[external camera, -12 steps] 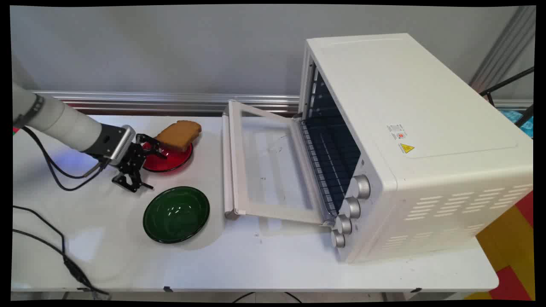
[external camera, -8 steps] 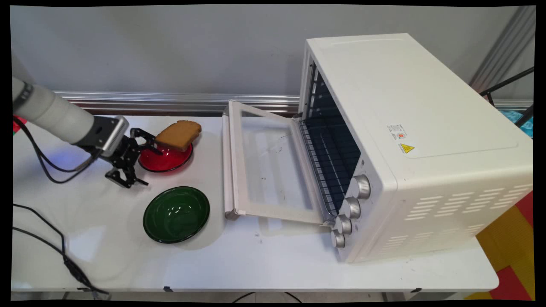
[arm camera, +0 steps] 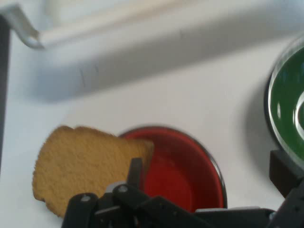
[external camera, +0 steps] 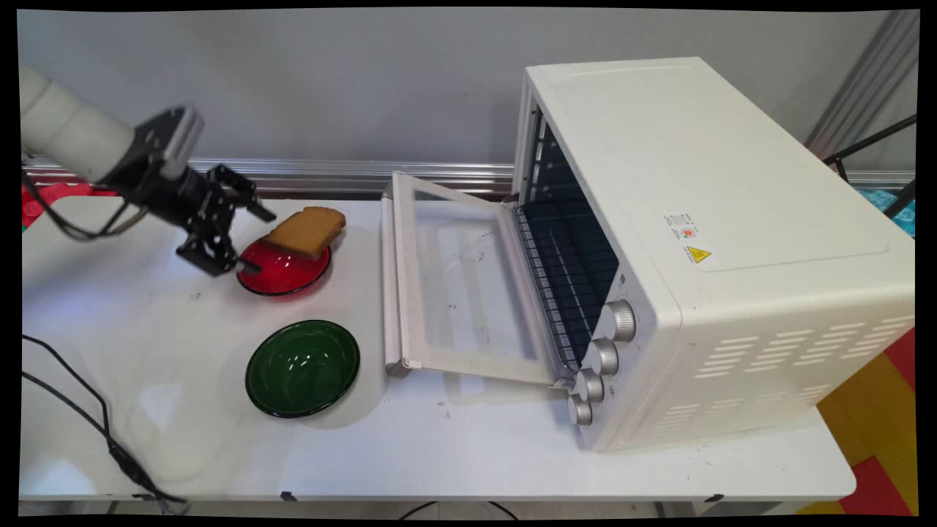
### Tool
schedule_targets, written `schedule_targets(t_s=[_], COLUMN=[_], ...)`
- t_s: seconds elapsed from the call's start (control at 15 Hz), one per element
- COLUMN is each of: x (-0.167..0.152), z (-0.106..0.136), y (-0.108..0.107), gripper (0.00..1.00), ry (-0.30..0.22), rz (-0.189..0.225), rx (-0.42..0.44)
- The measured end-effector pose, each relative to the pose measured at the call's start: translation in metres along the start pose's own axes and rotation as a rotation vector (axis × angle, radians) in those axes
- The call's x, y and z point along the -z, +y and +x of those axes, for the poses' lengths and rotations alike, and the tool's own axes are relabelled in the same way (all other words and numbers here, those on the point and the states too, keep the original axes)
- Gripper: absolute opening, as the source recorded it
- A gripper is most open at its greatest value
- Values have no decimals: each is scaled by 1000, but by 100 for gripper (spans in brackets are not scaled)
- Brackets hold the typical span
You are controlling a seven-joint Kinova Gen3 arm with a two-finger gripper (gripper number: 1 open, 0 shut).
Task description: Close the oven
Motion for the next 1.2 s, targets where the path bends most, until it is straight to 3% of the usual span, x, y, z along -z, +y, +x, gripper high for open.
schedule_targets(t_s=[0.27, 0.6, 0.67, 1.2], x=[13, 13, 12, -1], z=[23, 33, 35, 35], y=[-11, -13, -13, -15], gripper=[100, 100, 0, 0], ry=[45, 54, 58, 76], rz=[-23, -72, -82, -125], rx=[177, 278, 290, 318])
